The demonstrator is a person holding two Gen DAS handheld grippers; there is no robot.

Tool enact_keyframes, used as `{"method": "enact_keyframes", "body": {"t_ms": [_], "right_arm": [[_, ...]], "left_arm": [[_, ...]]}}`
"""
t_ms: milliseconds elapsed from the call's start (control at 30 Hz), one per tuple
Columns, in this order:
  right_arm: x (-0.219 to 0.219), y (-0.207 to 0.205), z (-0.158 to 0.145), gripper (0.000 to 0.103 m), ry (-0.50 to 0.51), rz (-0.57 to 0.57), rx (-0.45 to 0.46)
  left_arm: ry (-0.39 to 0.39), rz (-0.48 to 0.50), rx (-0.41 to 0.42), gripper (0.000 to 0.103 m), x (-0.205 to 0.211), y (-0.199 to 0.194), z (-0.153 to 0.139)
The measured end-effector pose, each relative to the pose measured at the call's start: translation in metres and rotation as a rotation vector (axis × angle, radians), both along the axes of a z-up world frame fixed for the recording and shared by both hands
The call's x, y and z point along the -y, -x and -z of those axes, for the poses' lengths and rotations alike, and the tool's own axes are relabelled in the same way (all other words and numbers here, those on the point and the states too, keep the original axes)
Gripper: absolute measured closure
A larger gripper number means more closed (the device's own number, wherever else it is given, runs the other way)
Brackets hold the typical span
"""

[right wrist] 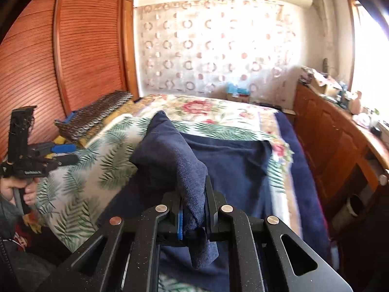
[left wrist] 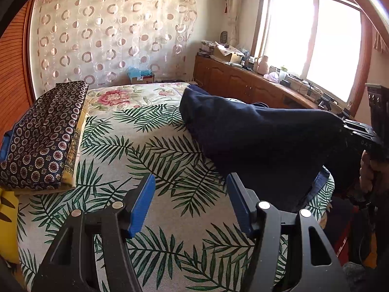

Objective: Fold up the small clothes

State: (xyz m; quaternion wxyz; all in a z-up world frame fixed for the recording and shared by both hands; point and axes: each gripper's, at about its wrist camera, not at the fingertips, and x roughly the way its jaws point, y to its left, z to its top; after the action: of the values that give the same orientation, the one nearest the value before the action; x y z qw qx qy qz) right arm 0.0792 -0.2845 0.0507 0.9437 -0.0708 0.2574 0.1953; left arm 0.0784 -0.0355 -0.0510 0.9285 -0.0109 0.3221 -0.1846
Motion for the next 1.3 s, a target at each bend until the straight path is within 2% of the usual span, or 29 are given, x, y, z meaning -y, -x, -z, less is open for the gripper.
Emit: {"method": "enact_keyframes", "body": {"t_ms": [67,200,267,333,367,433,533,733,1033,1300], "right_arm": [[0.015,-0.002,0.012,0.091,0.011,0.035,-0.044],[0.036,-0.013,0.056,0.091,0.04,0.101,-0.173],[0.04,-0.018,0.069,0.082,0.051,0.114,-0.21],[0.043,-0.02,0.071,0.073,0.049,0.14,-0.211],[0.044,-0.021,0.069,0.063,0.047,0.147,-0.206],[0.04,-0.024,0.063,0.055,0.051,0.17,-0.193],[0.04,-0.01,0.051,0.054,0.035,0.173,-0.157],[0.021,-0.005,0.04,0.041,0.025,0.147,-0.107],[-0.032,-0.032,0.039,0.04,0.062,0.021,-0.095],[-0.088,-0.076,0.062,0.04,0.124,-0.114,-0.196]], "left_arm": [[-0.002,0.004,0.006,0.041,0.003,0.001,-0.001],[-0.005,0.003,0.012,0.041,0.006,0.0,-0.001],[-0.008,-0.003,0.016,0.041,0.007,0.001,-0.001],[-0.008,-0.01,0.016,0.041,0.006,0.0,-0.002],[-0.007,-0.01,0.017,0.041,0.006,0.0,-0.002],[-0.006,-0.014,0.021,0.041,0.006,0.001,-0.002],[-0.006,-0.017,0.027,0.041,0.007,0.002,-0.003],[-0.012,-0.019,0.036,0.041,0.007,0.003,-0.004],[-0.022,-0.028,0.032,0.041,0.006,0.003,-0.001],[-0.03,-0.03,0.017,0.041,0.007,0.002,0.004]]}}
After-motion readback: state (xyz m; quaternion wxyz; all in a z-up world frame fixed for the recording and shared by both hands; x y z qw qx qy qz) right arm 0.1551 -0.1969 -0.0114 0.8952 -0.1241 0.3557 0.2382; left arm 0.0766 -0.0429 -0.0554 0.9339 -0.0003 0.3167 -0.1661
